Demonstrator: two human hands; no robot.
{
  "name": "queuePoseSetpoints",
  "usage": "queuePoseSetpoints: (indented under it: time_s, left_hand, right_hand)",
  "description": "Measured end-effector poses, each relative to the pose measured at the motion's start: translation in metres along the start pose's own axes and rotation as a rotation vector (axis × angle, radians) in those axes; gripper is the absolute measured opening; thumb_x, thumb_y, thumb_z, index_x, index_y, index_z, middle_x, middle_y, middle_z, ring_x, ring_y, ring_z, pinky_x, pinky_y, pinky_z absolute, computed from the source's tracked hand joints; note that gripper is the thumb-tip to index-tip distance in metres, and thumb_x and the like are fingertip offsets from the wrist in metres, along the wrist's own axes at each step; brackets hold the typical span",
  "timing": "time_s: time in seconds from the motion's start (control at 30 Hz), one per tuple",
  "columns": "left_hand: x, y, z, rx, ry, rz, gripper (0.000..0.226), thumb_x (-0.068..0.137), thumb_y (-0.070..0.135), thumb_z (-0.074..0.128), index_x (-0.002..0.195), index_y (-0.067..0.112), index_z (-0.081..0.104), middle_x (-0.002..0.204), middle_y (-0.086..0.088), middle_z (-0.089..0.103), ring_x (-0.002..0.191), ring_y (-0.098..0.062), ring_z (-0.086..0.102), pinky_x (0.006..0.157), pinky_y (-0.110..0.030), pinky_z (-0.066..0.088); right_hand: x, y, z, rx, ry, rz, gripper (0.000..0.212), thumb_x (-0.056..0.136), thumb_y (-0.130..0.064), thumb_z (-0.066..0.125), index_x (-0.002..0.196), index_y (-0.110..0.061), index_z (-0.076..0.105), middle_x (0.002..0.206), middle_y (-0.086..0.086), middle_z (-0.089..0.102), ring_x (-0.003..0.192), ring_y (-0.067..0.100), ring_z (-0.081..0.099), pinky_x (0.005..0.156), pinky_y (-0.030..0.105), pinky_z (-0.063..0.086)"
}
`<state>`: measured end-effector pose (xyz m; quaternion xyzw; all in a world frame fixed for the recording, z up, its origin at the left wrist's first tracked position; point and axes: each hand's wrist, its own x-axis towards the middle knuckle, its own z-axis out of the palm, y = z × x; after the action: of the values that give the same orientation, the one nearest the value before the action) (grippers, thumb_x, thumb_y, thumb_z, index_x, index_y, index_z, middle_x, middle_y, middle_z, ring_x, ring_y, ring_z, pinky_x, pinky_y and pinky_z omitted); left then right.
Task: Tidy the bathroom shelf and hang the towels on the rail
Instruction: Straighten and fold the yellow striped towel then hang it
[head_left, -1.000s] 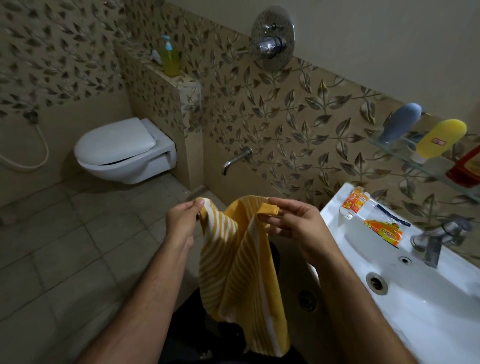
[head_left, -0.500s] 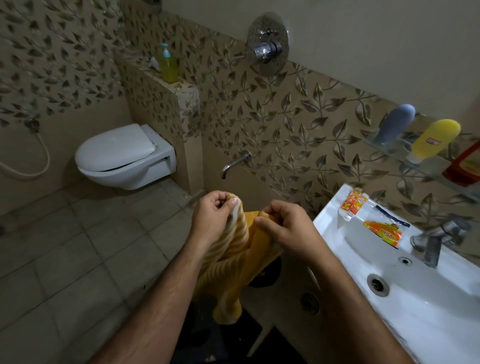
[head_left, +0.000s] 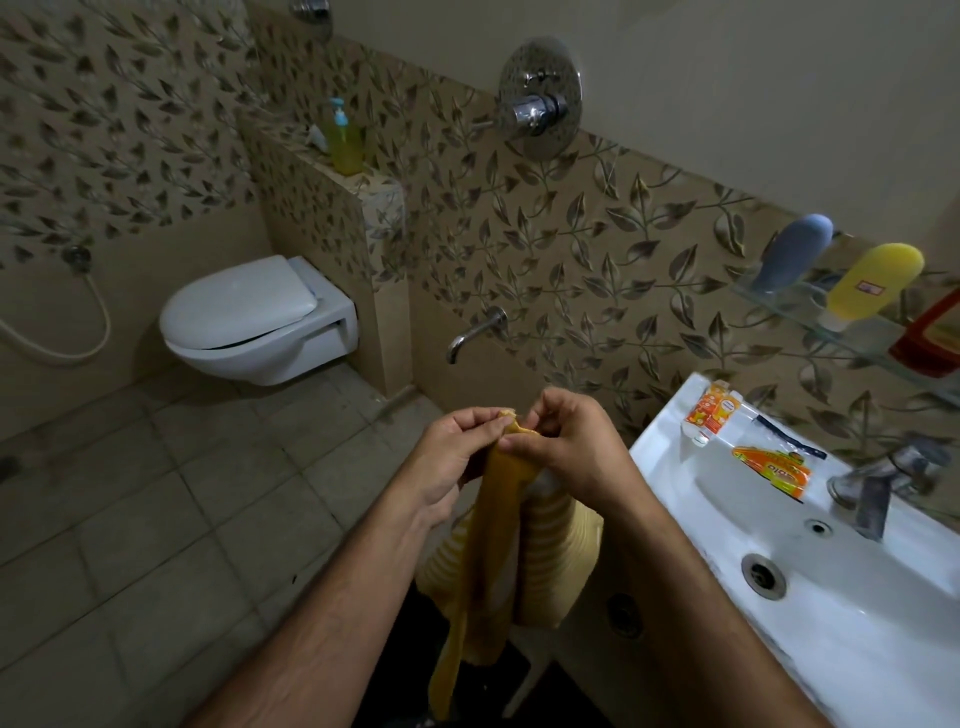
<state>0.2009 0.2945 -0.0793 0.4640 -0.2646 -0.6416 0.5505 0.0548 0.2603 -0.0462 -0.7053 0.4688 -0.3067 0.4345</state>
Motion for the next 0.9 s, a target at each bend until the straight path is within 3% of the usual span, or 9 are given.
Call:
queuePoseSetpoints:
  time_s: [0.17,0.3,0.43,0.6,0.73,0.8,0.9]
  left_hand:
    - [-0.001,0.007,-0.002,0.025,-0.105,-0.056,0.010,0.086,0.016,0.063,0.094,0.014,0.069,0.074,0.002,0.072,0.065,-0.008,0.066,0.065,-0.024,0.051]
    - [0.000,0.008,-0.004,0.059,-0.124,-0.024,0.011,0.087,0.015,0.062,0.095,0.012,0.070,0.078,-0.001,0.071,0.070,-0.010,0.066,0.067,-0.024,0.052]
    - [-0.001,0.005,-0.006,0.051,-0.136,0.002,0.017,0.083,0.021,0.063,0.095,0.011,0.071,0.083,-0.005,0.071,0.075,-0.013,0.066,0.071,-0.027,0.052]
    - [-0.004,0.006,-0.007,0.022,-0.181,0.078,0.029,0.081,0.027,0.063,0.101,0.007,0.069,0.086,-0.006,0.071,0.077,-0.013,0.066,0.069,-0.023,0.053]
    - [-0.001,0.010,-0.006,0.087,-0.134,0.121,0.018,0.080,0.015,0.068,0.097,0.010,0.070,0.085,-0.006,0.072,0.076,-0.011,0.068,0.067,-0.022,0.053]
    - [0.003,0.013,-0.005,0.078,-0.083,0.124,0.010,0.086,0.009,0.063,0.093,0.010,0.070,0.077,-0.004,0.071,0.068,-0.010,0.066,0.062,-0.020,0.053]
    - [0.006,0.022,-0.011,0.053,-0.063,0.152,0.011,0.092,0.006,0.055,0.094,0.007,0.066,0.070,0.000,0.070,0.063,-0.007,0.064,0.057,-0.017,0.052]
  right_hand:
    - [0.000,-0.002,-0.002,-0.110,0.051,-0.028,0.029,0.067,-0.018,0.089,0.068,-0.018,0.060,0.067,0.011,0.069,0.058,0.014,0.060,0.055,0.032,0.050]
    - [-0.003,-0.005,0.001,-0.082,0.075,-0.012,0.035,0.070,-0.022,0.088,0.078,-0.008,0.057,0.068,0.010,0.068,0.057,0.009,0.056,0.052,0.028,0.046]
    - [-0.005,-0.007,0.003,-0.136,0.092,0.008,0.036,0.071,-0.030,0.087,0.077,-0.012,0.055,0.062,-0.004,0.060,0.053,0.001,0.049,0.049,0.021,0.041]
    - [-0.005,-0.006,0.007,-0.218,0.194,-0.038,0.034,0.074,-0.036,0.083,0.073,-0.019,0.053,0.062,-0.006,0.059,0.056,0.005,0.049,0.051,0.028,0.043]
    - [-0.002,-0.009,0.011,-0.309,0.233,-0.095,0.025,0.079,-0.026,0.078,0.077,-0.018,0.055,0.067,-0.004,0.061,0.064,0.014,0.059,0.060,0.042,0.053]
    - [0.000,-0.009,0.014,-0.252,0.195,-0.095,0.031,0.074,-0.028,0.083,0.079,-0.019,0.054,0.067,-0.002,0.063,0.065,0.018,0.061,0.059,0.039,0.052]
    - [0.005,-0.009,0.012,-0.240,0.006,-0.075,0.038,0.070,-0.027,0.087,0.084,-0.021,0.052,0.061,-0.004,0.061,0.056,0.011,0.053,0.054,0.029,0.044]
